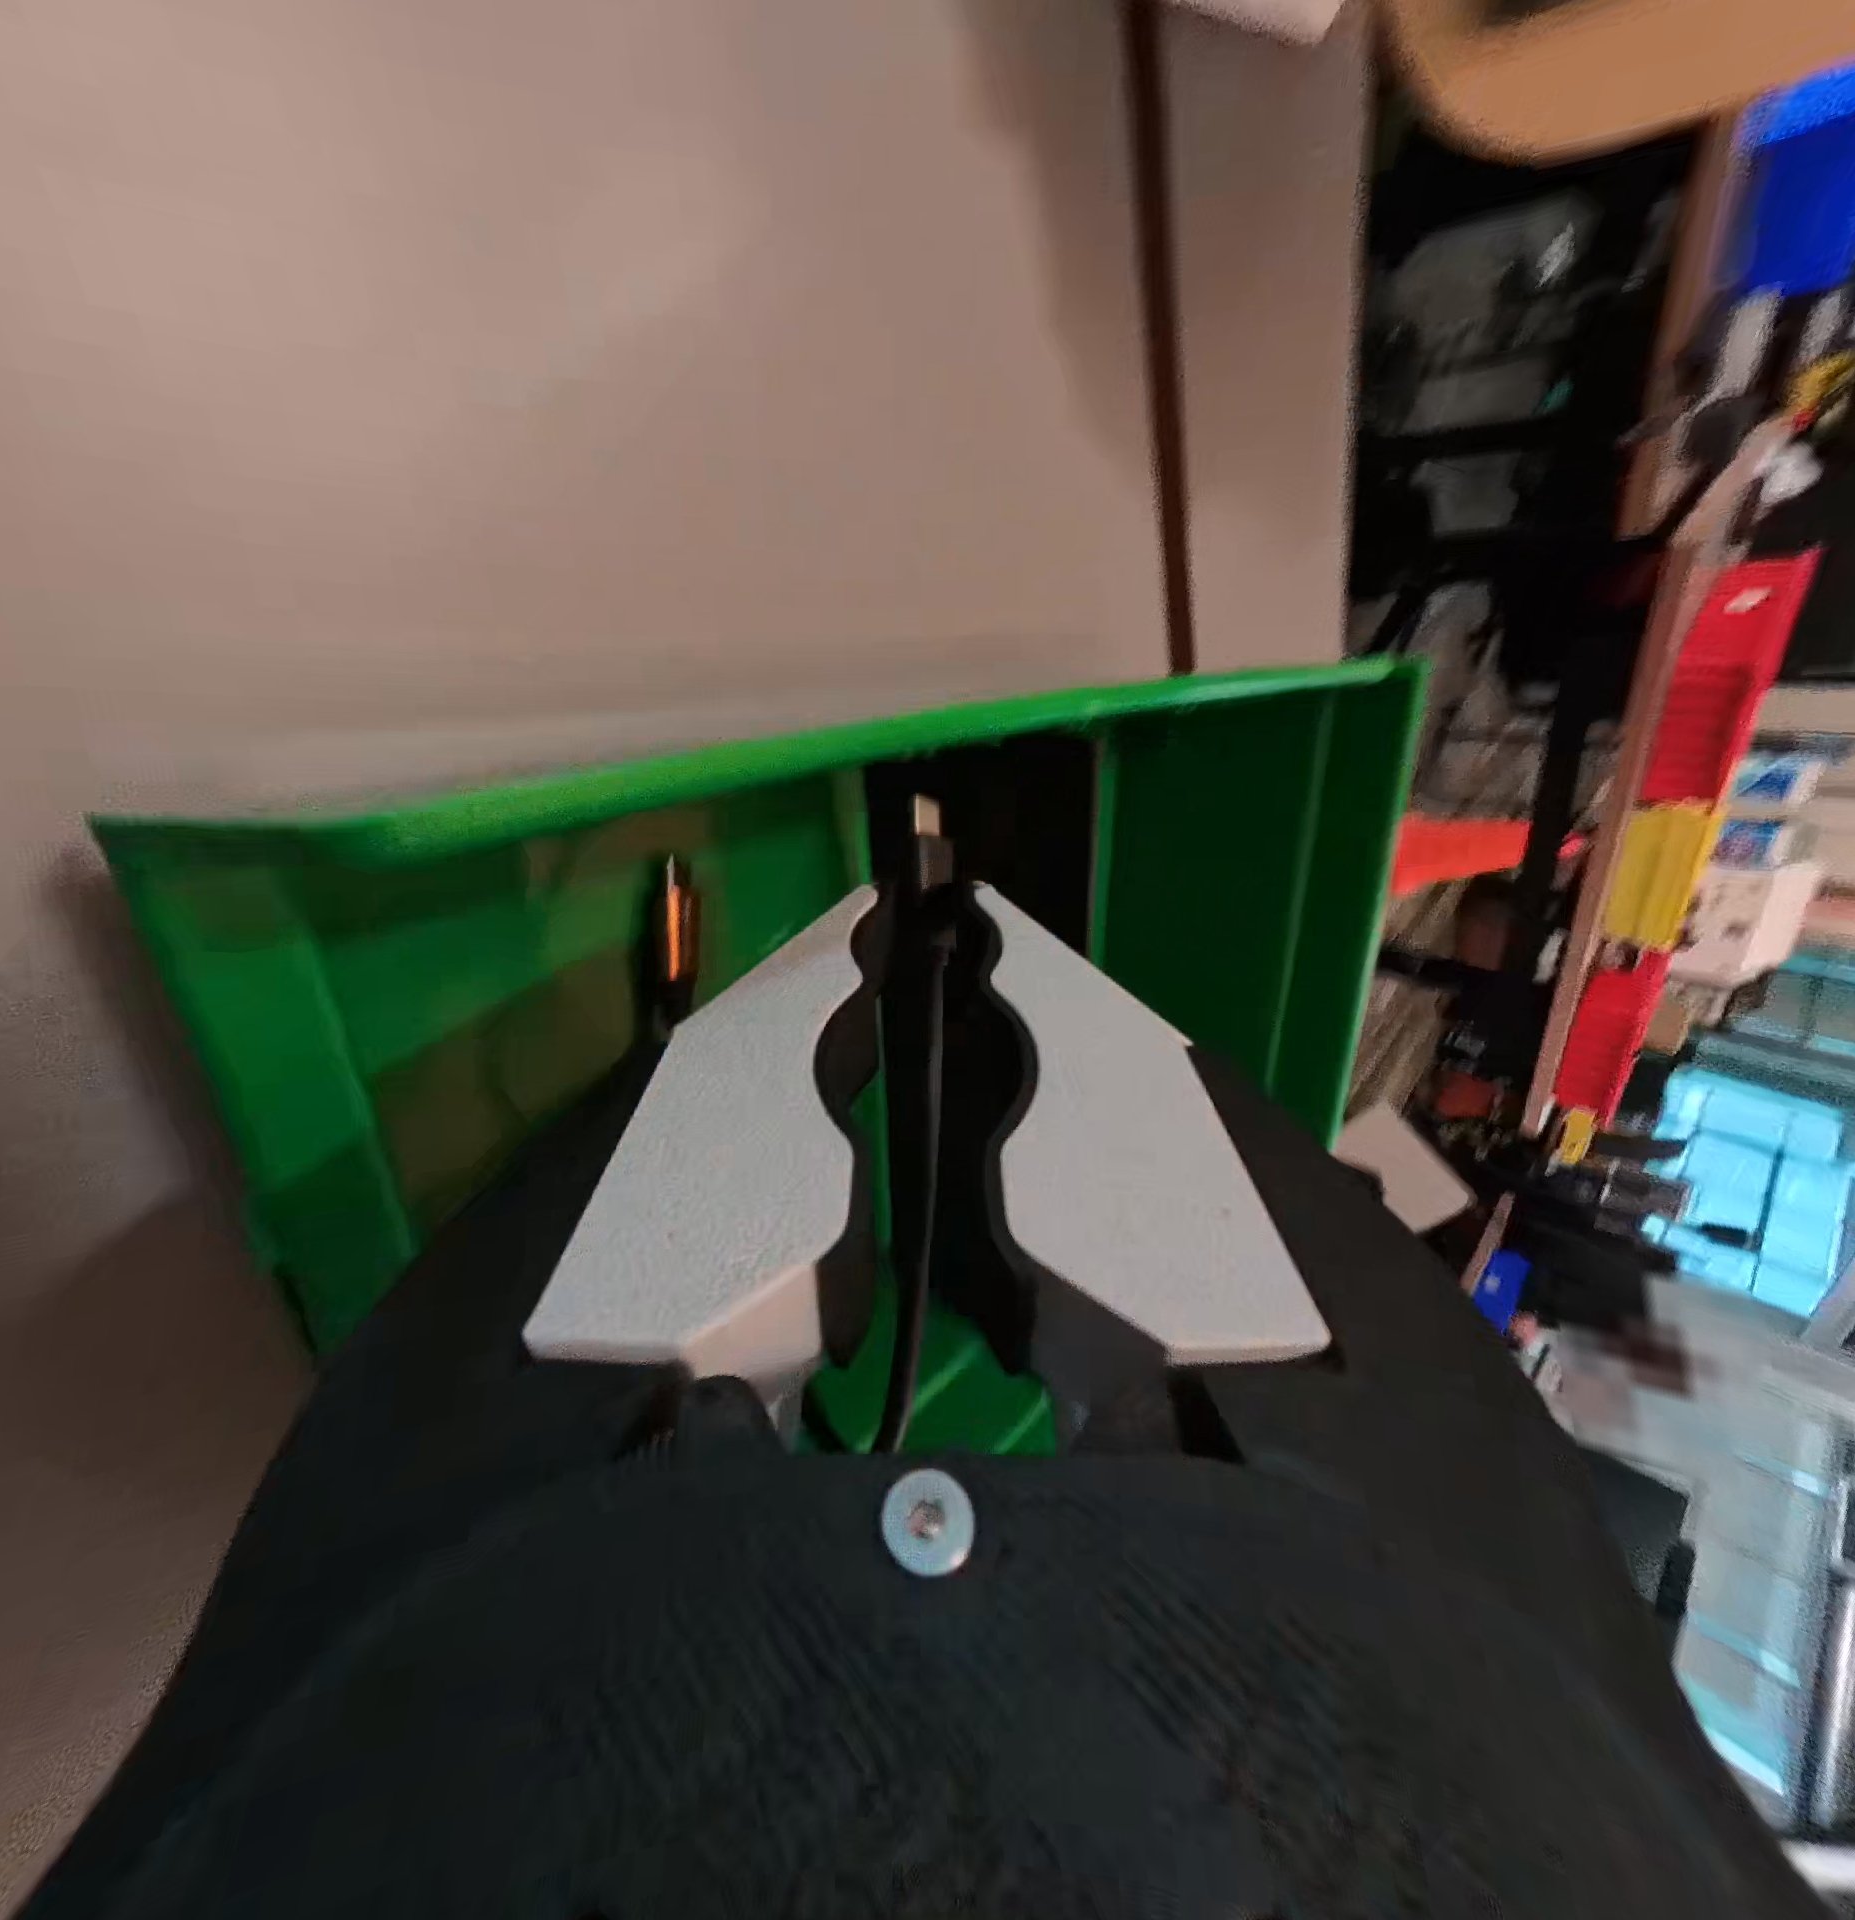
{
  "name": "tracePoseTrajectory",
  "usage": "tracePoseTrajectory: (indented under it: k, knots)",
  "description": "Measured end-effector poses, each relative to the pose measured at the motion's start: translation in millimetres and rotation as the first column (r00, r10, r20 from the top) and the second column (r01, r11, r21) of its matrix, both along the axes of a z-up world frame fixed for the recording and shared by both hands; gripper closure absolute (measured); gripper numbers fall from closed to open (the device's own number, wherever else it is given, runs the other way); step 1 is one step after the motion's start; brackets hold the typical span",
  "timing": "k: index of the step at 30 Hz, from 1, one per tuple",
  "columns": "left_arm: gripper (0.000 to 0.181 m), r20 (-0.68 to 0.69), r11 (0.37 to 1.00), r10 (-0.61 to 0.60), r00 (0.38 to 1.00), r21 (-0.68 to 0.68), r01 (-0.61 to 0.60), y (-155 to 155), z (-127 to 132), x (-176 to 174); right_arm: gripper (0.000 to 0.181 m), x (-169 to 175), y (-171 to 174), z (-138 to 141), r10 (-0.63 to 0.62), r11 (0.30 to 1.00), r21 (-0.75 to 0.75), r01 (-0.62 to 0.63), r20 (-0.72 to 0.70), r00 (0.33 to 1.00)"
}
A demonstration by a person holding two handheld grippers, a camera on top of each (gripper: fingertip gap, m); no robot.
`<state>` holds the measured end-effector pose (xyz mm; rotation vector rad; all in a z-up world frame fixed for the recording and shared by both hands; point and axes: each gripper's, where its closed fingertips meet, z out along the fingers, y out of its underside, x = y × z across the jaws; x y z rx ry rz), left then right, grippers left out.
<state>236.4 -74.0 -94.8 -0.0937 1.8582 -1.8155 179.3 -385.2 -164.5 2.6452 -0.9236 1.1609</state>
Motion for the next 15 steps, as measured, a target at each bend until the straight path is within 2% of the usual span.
tracePoseTrajectory:
  k: [1,2,3,7,10,12,15]
  knots:
    - [0.159,-0.002,1.0,0.0,1.0,0.0,0.0,0.2,-0.3,0.5,0.161,-9.2,-7.5,-3.9,-0.052,0.999,-0.012,0.052,-0.058,0.997]
    - [0.159,-0.007,1.0,-0.001,1.0,-0.002,0.001,0.4,-0.4,0.8,0.143,-16.0,-16.9,-1.3,-0.107,0.994,-0.025,0.105,-0.067,0.992]
    - [0.159,-0.012,1.0,-0.002,1.0,-0.004,0.002,0.5,-0.4,1.1,0.136,-20.1,-25.4,5.7,-0.15,0.989,-0.023,0.149,-0.035,0.988]
    - [0.159,-0.025,1.0,-0.01,1.0,-0.001,0.01,-1.0,-1.8,0.5,0.135,-45.7,-46.3,25.4,-0.23,0.971,0.069,0.227,0.044,0.972]
    - [0.159,-0.031,1.0,-0.014,0.999,0.001,0.014,-2.0,-2.7,0.0,0.127,-72.7,-56.8,31.0,-0.29,0.955,0.082,0.285,0.062,0.955]
    - [0.159,-0.033,1.0,-0.014,0.999,0.001,0.014,-1.9,-2.7,0.1,0.124,-83.7,-51.6,31.4,-0.326,0.938,0.154,0.309,0.096,0.941]
    - [0.159,-0.048,1.0,-0.019,0.999,-0.002,0.019,-1.9,-3.5,0.5,0.116,-94.0,-23.2,8.1,-0.319,0.897,0.332,0.291,0.031,0.947]
